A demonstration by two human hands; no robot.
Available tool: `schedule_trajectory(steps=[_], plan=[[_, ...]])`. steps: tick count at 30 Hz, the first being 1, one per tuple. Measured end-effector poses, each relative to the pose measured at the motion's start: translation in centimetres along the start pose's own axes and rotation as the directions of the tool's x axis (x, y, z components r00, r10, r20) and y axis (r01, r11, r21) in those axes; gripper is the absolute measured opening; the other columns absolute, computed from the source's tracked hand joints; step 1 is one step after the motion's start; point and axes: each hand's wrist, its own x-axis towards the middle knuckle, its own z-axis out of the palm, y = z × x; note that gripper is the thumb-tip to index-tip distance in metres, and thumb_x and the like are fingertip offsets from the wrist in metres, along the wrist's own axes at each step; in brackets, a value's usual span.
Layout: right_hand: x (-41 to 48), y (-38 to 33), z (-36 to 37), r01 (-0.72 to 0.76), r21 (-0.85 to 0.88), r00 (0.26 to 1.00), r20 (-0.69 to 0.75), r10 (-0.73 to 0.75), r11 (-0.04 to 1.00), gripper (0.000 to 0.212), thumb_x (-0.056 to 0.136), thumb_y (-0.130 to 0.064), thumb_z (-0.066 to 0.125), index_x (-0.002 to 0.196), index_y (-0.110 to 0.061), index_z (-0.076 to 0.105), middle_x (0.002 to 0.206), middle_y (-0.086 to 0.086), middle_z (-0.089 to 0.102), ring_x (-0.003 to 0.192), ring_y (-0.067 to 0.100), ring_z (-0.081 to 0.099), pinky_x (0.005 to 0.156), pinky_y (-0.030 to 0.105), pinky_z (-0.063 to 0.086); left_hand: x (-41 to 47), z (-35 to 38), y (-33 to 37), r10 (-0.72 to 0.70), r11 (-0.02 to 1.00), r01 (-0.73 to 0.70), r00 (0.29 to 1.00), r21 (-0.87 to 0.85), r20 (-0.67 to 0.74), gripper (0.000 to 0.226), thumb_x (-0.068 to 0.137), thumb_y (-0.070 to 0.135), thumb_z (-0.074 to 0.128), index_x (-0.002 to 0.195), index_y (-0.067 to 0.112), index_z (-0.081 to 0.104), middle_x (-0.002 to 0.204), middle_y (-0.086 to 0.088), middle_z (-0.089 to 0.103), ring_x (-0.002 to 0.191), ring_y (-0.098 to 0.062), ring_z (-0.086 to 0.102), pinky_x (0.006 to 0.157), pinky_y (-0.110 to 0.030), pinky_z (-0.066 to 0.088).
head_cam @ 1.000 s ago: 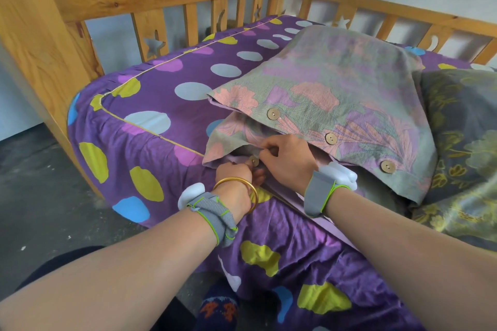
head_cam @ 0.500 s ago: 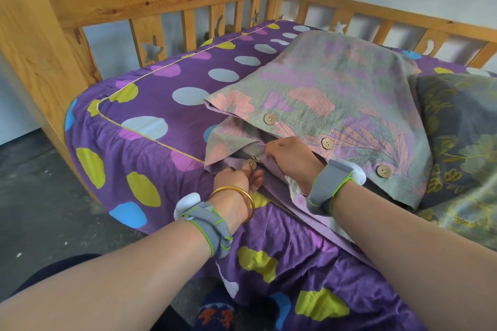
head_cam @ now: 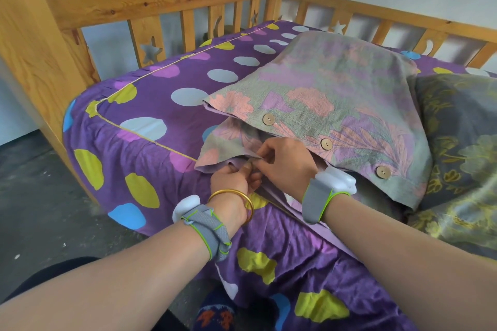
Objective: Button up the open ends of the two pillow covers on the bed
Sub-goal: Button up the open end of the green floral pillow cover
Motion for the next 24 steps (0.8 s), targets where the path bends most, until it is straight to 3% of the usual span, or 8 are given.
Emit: schedule_trajectory(steps=[2,4,7,10,13,19,21,24], plan=[[-0.1,-0.3,0.1,0.019,-0.122,0.999,-0.037,-0.024,0.992,0.014,0.074,-0.034,0.066,0.085,-0.026,0.068,0.089,0.001,0.073,0.087,0.027,0.066,0.079,0.037,0.054,0.2,-0.1,0.0,0.022,0.998,-0.02,0.999,0.061,-0.025,0.027,0.091,-0.004,0.052,0.065,0.006,0.051,0.031,0.004,0.052,0.026,-0.003,0.05,0.031,-0.013,0.042],[-0.1,-0.6,0.3,-0.015,-0.082,0.999,-0.045,0.012,0.997,0.018,0.075,-0.042,0.066,0.073,-0.024,0.067,0.081,0.001,0.073,0.082,0.025,0.067,0.075,0.036,0.054,0.3,-0.3,0.0,0.03,0.995,-0.026,0.999,0.099,-0.039,0.025,0.09,-0.002,0.055,0.067,0.007,0.053,0.03,0.005,0.051,0.025,-0.002,0.047,0.03,-0.012,0.04],[0.3,-0.8,0.1,-0.268,0.374,0.962,0.056,0.267,0.888,0.042,0.081,-0.047,0.061,0.058,-0.012,0.067,0.064,0.009,0.071,0.062,0.026,0.066,0.064,0.036,0.056,0.3,-0.5,0.0,0.04,0.991,-0.033,0.998,0.126,-0.056,0.023,0.088,-0.001,0.058,0.068,0.01,0.053,0.035,0.003,0.051,0.025,-0.001,0.046,0.03,-0.012,0.039],[0.2,-0.3,-0.5,-0.443,0.6,0.896,0.303,0.324,0.666,0.018,0.084,-0.015,0.069,0.072,-0.003,0.07,0.066,0.014,0.066,0.053,0.02,0.062,0.053,0.029,0.054,0.3,-0.3,0.0,0.039,0.99,-0.029,0.997,0.139,-0.069,0.024,0.088,-0.003,0.056,0.069,0.011,0.052,0.043,-0.003,0.053,0.025,-0.001,0.047,0.03,-0.012,0.039],[-0.1,0.1,-0.6,-0.425,0.584,0.902,0.34,0.266,0.692,0.009,0.077,-0.007,0.076,0.07,-0.005,0.07,0.063,0.014,0.065,0.047,0.011,0.06,0.048,0.019,0.052,0.4,-0.4,0.1,0.017,0.991,-0.005,0.996,0.135,-0.092,0.027,0.088,-0.006,0.052,0.068,0.012,0.051,0.038,-0.001,0.052,0.024,-0.002,0.046,0.03,-0.012,0.039],[0.3,0.0,0.1,-0.341,0.415,0.939,0.18,0.291,0.843,0.018,0.066,-0.015,0.085,0.059,-0.013,0.068,0.059,0.009,0.07,0.048,0.015,0.064,0.056,0.027,0.056,0.5,-0.6,0.3,0.006,0.987,0.012,0.994,0.161,-0.108,0.031,0.085,-0.011,0.049,0.066,0.013,0.05,0.032,0.003,0.047,0.024,-0.003,0.044,0.029,-0.011,0.037],[0.1,-0.3,0.2,-0.395,0.55,0.919,0.247,0.308,0.736,0.016,0.069,-0.01,0.083,0.07,-0.008,0.067,0.061,0.011,0.068,0.046,0.016,0.065,0.053,0.027,0.056,0.6,-0.6,0.3,0.001,0.985,0.015,0.995,0.172,-0.096,0.032,0.085,-0.012,0.047,0.066,0.014,0.049,0.029,0.004,0.045,0.023,-0.002,0.042,0.03,-0.01,0.035],[-0.5,-0.7,-0.4,-0.522,0.721,0.852,0.419,0.313,0.456,0.009,0.079,-0.007,0.074,0.08,-0.004,0.066,0.064,0.009,0.064,0.045,0.011,0.066,0.046,0.021,0.054,0.5,-0.6,0.4,-0.01,0.98,0.028,0.996,0.197,-0.092,0.031,0.087,-0.009,0.046,0.068,0.014,0.052,0.027,0.006,0.044,0.023,-0.001,0.04,0.03,-0.009,0.033]])
